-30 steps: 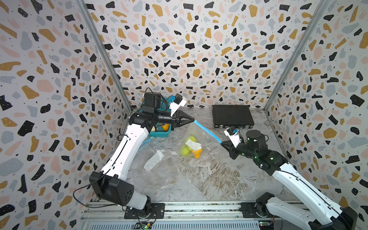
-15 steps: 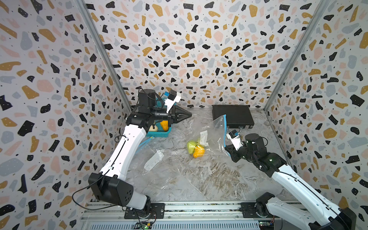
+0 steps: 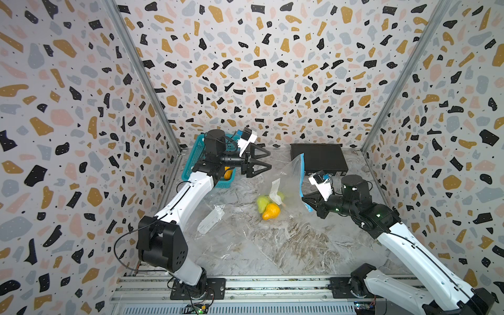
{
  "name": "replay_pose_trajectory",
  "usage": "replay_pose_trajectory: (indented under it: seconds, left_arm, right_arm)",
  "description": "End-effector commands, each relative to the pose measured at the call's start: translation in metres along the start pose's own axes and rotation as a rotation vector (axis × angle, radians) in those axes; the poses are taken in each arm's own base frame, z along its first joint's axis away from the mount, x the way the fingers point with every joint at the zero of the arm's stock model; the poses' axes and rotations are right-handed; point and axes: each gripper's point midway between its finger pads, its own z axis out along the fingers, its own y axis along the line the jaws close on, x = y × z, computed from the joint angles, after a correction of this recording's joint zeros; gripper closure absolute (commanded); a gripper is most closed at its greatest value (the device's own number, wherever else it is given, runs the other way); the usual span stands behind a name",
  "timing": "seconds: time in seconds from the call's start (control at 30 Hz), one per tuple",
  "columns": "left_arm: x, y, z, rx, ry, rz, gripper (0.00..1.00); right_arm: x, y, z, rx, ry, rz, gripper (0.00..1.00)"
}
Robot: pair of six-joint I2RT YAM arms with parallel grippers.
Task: Open the zip-top bag and take out the pear
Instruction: Unzip the zipper on the zipper food storage bag.
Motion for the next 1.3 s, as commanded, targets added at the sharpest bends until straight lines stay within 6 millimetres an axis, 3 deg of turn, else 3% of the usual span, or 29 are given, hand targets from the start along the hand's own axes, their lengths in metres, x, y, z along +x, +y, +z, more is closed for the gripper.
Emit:
replay_pose_trajectory:
  seconds: [0.0,0.1,0.23,0.6,0.77,0.97,1.07,1.27]
  left_arm:
    - [-0.002,0.004,0.006,0.027,-0.034,0.036,0.07]
    - [0.004,0.002,0.018,0.075,-0.025,-0.006,0.00]
    - [0.007,0.001,0.024,0.080,-0.049,-0.031,0.01]
    - [0.003,0.019,-0.004,-0.029,-0.107,0.093,0.01]
    - [-0.006,0.013,-0.004,0.034,-0.102,0.227,0.01]
    - [0.006,0.037,-0.001,0.096,-0.102,0.286,0.01]
    - [0.012,0.061,0.004,0.126,-0.099,0.217,0.01]
    - [0.030,0.071,0.016,0.156,-0.079,0.199,0.01]
  right_arm:
    - [-0.018,0.019,-0.013,-0.081,-0.027,-0.040,0.92]
    - [-0.026,0.023,-0.015,-0.098,-0.027,-0.064,0.92]
    - [-0.029,0.025,-0.012,-0.128,-0.004,-0.069,0.92]
    - [-0.024,0.033,-0.020,-0.145,0.015,-0.086,0.91]
    - [-0.027,0.038,-0.022,-0.174,0.015,-0.092,0.91]
    - [-0.033,0.044,-0.026,-0.202,0.009,-0.104,0.91]
    - [-0.035,0.045,-0.027,-0.207,0.011,-0.110,0.91]
    - [-0.033,0.043,-0.023,-0.207,0.040,-0.111,0.91]
